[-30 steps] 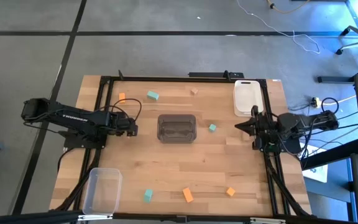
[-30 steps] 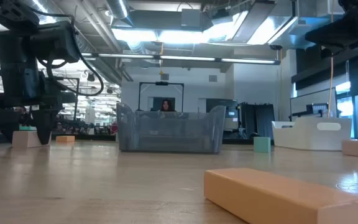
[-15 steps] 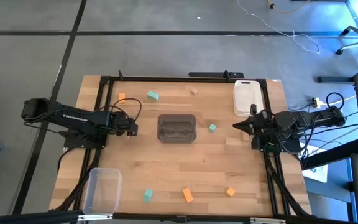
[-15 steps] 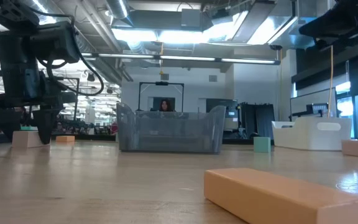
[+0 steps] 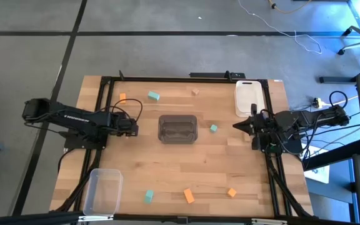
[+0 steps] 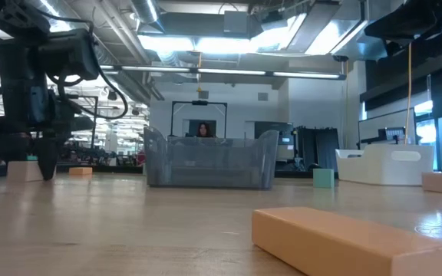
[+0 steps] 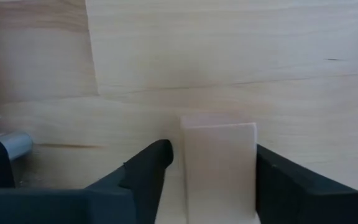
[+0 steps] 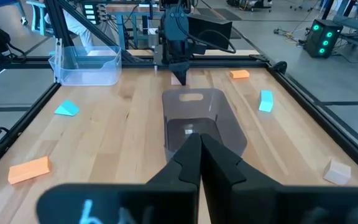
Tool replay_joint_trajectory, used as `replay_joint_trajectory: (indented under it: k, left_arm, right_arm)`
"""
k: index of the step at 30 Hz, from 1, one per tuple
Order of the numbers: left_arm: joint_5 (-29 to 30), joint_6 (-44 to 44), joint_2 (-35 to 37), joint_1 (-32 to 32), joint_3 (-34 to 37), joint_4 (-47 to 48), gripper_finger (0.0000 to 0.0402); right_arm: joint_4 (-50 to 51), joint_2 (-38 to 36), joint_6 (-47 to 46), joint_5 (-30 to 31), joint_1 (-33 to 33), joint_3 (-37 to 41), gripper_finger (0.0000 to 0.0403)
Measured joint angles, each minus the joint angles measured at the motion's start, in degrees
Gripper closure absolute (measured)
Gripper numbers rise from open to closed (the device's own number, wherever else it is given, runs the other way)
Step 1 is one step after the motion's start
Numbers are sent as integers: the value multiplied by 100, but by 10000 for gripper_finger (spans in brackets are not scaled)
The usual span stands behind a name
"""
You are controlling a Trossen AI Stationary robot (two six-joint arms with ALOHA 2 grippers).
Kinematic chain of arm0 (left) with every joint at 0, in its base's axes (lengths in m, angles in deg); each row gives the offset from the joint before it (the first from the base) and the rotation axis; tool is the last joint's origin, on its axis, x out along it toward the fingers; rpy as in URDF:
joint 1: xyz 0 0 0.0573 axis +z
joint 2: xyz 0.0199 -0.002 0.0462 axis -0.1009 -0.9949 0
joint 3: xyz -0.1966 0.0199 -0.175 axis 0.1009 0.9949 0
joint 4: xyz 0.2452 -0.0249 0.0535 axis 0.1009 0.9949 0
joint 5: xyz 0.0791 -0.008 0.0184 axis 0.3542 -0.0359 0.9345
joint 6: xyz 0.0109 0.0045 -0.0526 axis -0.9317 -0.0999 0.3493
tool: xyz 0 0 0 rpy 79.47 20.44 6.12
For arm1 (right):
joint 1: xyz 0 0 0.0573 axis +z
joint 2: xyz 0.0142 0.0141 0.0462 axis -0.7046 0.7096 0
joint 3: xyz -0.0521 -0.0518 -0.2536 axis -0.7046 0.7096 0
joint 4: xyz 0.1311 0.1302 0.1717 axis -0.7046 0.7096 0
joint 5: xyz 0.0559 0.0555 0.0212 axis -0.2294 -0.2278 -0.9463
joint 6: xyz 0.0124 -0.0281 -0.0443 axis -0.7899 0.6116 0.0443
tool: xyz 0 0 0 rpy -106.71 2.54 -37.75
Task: Sort & place blocks by color
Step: Put the left brown block into the black bin
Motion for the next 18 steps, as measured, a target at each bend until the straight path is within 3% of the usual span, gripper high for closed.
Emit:
replay_joint_trajectory:
  k: [6,11,18]
  left_arm:
    - [-128,-37,-76,0,-17,2,278]
    - [-206,-201,9,0,-77,91,280]
    - [-559,-795,0,-1,-763,369,280]
  right_arm:
    - [0,0,23,0,2,1,393]
    - [2,0,24,0,0,0,393]
    - [4,0,-12,97,2,0,393]
